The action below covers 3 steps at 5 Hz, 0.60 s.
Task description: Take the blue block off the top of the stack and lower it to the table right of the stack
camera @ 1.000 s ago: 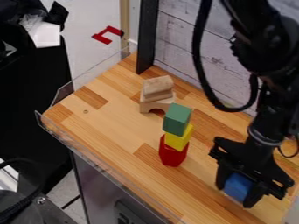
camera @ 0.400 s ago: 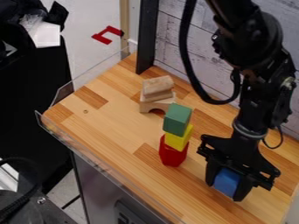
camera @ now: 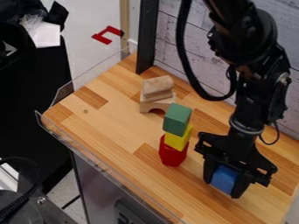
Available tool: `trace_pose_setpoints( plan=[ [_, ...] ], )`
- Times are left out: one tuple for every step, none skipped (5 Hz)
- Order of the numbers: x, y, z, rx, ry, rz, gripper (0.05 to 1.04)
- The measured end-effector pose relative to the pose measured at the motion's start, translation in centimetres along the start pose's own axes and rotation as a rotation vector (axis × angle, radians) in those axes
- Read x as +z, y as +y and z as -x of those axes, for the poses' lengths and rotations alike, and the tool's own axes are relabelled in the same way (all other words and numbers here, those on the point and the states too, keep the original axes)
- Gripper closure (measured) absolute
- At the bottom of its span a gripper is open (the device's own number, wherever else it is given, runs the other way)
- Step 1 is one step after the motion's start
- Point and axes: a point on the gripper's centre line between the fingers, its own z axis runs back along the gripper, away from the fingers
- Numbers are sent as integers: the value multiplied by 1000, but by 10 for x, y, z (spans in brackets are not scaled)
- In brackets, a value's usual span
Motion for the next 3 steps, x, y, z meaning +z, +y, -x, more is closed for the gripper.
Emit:
trace_pose_setpoints(
  plan=[
    [-2,0,1,-10,11,-5,442],
    [-4,3,3,-28,35,-25,157],
    [-4,4,4,-38,40,-32,82]
  ],
)
